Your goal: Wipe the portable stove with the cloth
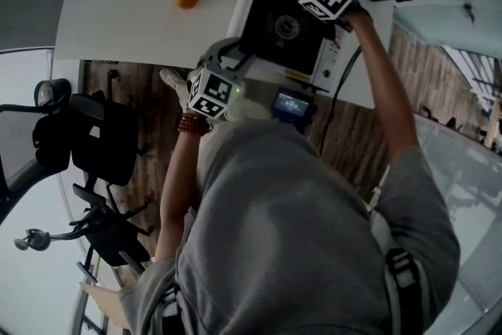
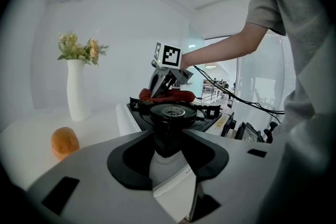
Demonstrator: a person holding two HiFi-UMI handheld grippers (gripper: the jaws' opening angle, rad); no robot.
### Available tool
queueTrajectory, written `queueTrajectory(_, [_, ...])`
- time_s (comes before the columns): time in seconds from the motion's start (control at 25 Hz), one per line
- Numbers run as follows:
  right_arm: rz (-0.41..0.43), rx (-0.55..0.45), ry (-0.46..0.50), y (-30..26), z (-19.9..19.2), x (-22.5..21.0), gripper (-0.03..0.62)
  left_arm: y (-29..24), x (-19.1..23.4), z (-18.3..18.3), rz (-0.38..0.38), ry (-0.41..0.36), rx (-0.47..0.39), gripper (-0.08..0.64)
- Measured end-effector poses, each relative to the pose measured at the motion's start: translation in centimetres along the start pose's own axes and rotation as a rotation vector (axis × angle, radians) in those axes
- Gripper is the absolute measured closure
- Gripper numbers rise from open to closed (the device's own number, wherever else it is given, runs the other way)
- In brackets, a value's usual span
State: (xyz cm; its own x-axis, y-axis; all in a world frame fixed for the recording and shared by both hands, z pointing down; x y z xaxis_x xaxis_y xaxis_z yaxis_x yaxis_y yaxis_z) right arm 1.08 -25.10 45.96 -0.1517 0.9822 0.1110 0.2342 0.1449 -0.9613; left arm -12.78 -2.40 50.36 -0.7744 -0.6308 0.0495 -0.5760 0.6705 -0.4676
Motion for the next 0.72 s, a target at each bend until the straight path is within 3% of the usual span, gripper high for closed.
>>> queueTrajectory(0.08, [0.008, 0.009, 0.028, -0.4, 1.4, 0.2, 0.537, 0.0, 0.2, 0.0, 0.003, 0.008, -0.001, 0.384])
queueTrajectory(0.16, [0.008, 0.018, 0.060, -0.5, 2.6, 0.3, 0.537, 0.1, 0.4, 0.0, 0.015, 0.016, -0.006, 0.439])
queueTrajectory(0.44, [0.011, 0.013, 0.055, -0.7, 4.0, 0.3, 0.537, 0.4, 0.6, 0.0, -0.039, -0.005, -0.023, 0.417])
queueTrajectory(0.64, [0.008, -0.148, -0.041, -0.6, 1.2, 0.6, 0.537, 0.9, 0.7, -0.4, -0.127, -0.017, -0.060, 0.412])
queueTrajectory(0.72, [-0.030, -0.215, -0.101, 0.2, 1.0, 0.1, 0.537, 1.1, 1.7, -0.6, -0.162, -0.010, -0.074, 0.407])
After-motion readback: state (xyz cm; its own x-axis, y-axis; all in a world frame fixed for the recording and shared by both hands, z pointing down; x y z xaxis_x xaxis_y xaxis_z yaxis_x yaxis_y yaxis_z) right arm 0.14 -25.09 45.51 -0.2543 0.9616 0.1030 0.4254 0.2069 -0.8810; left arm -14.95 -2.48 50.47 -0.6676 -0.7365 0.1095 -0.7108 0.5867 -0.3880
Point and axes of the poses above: the fingertips, and each gripper's own axes: y backward along the fingers, x to its left, z out of its top, the point moved 9 cm from there along y, backward along the fingers, and after that the axes turned 2 degrees about x, right-handed, at the moved point
